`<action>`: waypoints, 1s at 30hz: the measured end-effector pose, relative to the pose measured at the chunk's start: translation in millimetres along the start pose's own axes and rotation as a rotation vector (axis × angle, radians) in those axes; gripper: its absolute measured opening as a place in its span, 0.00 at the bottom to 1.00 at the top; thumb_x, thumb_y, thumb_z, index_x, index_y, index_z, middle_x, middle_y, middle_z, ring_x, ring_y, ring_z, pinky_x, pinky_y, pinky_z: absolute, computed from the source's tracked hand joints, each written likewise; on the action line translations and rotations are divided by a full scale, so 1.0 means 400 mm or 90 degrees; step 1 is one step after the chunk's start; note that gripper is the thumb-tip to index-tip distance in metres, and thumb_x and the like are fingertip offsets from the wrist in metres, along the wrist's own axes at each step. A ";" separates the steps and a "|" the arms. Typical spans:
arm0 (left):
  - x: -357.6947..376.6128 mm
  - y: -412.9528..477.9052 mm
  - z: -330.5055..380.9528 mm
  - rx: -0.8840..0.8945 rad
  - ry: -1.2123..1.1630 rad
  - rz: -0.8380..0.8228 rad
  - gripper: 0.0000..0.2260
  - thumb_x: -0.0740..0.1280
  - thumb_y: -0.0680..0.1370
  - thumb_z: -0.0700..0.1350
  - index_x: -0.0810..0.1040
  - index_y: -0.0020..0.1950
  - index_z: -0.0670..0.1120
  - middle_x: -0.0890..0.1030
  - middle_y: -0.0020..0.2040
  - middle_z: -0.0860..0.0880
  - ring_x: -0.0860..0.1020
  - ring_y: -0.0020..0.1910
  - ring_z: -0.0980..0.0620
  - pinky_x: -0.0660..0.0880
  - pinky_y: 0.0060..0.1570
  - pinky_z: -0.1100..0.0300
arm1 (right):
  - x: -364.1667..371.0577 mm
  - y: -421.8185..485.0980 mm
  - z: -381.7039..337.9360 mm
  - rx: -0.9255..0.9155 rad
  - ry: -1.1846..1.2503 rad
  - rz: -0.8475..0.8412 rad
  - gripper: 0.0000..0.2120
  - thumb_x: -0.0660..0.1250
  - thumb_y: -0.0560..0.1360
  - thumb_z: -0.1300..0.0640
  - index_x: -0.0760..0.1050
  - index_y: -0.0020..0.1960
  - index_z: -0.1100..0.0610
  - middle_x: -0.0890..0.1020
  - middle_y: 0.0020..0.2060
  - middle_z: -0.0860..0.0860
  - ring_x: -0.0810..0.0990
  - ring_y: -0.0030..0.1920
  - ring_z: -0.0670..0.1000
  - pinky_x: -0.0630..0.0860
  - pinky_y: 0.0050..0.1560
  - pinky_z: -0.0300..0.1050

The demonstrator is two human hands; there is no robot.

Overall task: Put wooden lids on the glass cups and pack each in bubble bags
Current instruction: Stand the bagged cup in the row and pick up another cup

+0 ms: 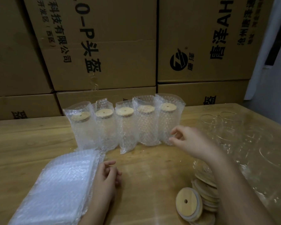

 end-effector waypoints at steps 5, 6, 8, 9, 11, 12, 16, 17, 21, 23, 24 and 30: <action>0.005 -0.004 0.009 0.010 0.007 0.000 0.08 0.59 0.80 0.34 0.74 0.52 0.44 0.78 0.33 0.43 0.73 0.29 0.51 0.69 0.23 0.68 | -0.186 -0.082 0.019 0.143 -0.197 0.262 0.10 0.61 0.79 0.50 0.72 0.55 0.55 0.76 0.49 0.51 0.78 0.44 0.54 0.73 0.37 0.48; 0.005 -0.004 0.009 0.010 0.009 0.000 0.07 0.59 0.80 0.34 0.74 0.53 0.44 0.78 0.34 0.43 0.73 0.29 0.51 0.69 0.23 0.69 | -0.202 -0.099 0.037 0.197 -0.230 0.266 0.11 0.61 0.79 0.50 0.71 0.57 0.55 0.75 0.51 0.53 0.77 0.44 0.56 0.68 0.33 0.45; 0.003 -0.004 0.007 0.007 0.008 -0.001 0.07 0.59 0.80 0.34 0.74 0.53 0.43 0.78 0.34 0.43 0.73 0.30 0.50 0.68 0.23 0.69 | -0.203 -0.117 0.078 0.287 -0.267 0.217 0.06 0.61 0.79 0.54 0.71 0.55 0.55 0.74 0.43 0.52 0.73 0.38 0.54 0.58 0.28 0.42; 0.003 -0.003 0.005 0.006 0.009 -0.001 0.07 0.59 0.80 0.34 0.74 0.54 0.44 0.78 0.35 0.42 0.72 0.30 0.50 0.69 0.23 0.69 | -0.194 -0.120 0.091 0.316 -0.277 0.180 0.03 0.62 0.79 0.55 0.71 0.50 0.54 0.72 0.37 0.51 0.70 0.34 0.52 0.56 0.27 0.41; 0.001 0.000 0.002 0.007 0.014 -0.002 0.08 0.59 0.80 0.34 0.74 0.54 0.44 0.78 0.35 0.43 0.73 0.30 0.50 0.70 0.24 0.68 | -0.178 -0.118 0.112 0.350 -0.294 0.133 0.06 0.62 0.78 0.60 0.69 0.43 0.54 0.68 0.31 0.50 0.66 0.29 0.51 0.56 0.27 0.41; 0.000 0.000 0.000 0.007 0.017 -0.001 0.08 0.59 0.80 0.34 0.74 0.53 0.45 0.78 0.35 0.43 0.73 0.30 0.51 0.70 0.25 0.67 | -0.175 -0.111 0.123 0.351 -0.296 0.128 0.05 0.61 0.77 0.62 0.71 0.45 0.54 0.67 0.31 0.51 0.66 0.30 0.51 0.58 0.28 0.42; -0.004 0.003 -0.002 0.009 0.018 0.003 0.08 0.60 0.80 0.35 0.74 0.52 0.46 0.78 0.35 0.43 0.73 0.27 0.54 0.71 0.25 0.67 | -0.172 -0.094 0.124 0.315 -0.268 0.158 0.16 0.59 0.76 0.67 0.71 0.61 0.56 0.74 0.38 0.51 0.73 0.41 0.55 0.64 0.34 0.44; -0.005 0.003 -0.004 0.007 0.017 0.004 0.08 0.60 0.80 0.34 0.74 0.52 0.46 0.78 0.35 0.43 0.74 0.27 0.54 0.71 0.24 0.67 | -0.167 -0.090 0.117 0.298 -0.262 0.156 0.18 0.59 0.76 0.68 0.70 0.63 0.54 0.78 0.42 0.51 0.75 0.43 0.56 0.65 0.35 0.44; -0.006 0.000 -0.007 0.008 0.002 0.004 0.09 0.60 0.80 0.34 0.75 0.51 0.47 0.79 0.33 0.45 0.75 0.26 0.55 0.71 0.25 0.66 | -0.154 -0.084 0.070 0.233 -0.261 0.166 0.23 0.58 0.75 0.69 0.72 0.64 0.50 0.80 0.53 0.53 0.79 0.50 0.57 0.67 0.39 0.45; -0.004 -0.004 -0.004 0.009 -0.002 -0.004 0.08 0.60 0.80 0.35 0.75 0.50 0.46 0.79 0.34 0.44 0.75 0.29 0.52 0.72 0.28 0.61 | -0.164 -0.088 0.033 0.172 -0.234 0.211 0.21 0.59 0.76 0.67 0.72 0.63 0.48 0.81 0.48 0.51 0.80 0.47 0.55 0.70 0.38 0.45; -0.002 -0.006 -0.001 0.011 -0.003 -0.012 0.07 0.61 0.80 0.35 0.76 0.50 0.45 0.79 0.34 0.44 0.75 0.30 0.51 0.72 0.29 0.60 | -0.166 -0.091 0.012 0.133 -0.213 0.227 0.20 0.60 0.76 0.66 0.72 0.63 0.47 0.81 0.47 0.50 0.80 0.46 0.54 0.73 0.38 0.46; 0.040 -0.028 0.010 -0.017 -0.060 -0.137 0.09 0.60 0.81 0.38 0.81 0.49 0.40 0.85 0.44 0.42 0.84 0.40 0.50 0.79 0.34 0.64 | -0.146 -0.113 -0.129 -0.127 0.139 0.263 0.17 0.66 0.77 0.59 0.74 0.62 0.41 0.82 0.37 0.40 0.81 0.33 0.40 0.80 0.38 0.44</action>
Point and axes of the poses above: each hand's wrist, its own y-axis towards the middle knuckle, its own x-axis out of the palm, z = x × y, the point moved 10 cm from there along y, towards the middle knuckle
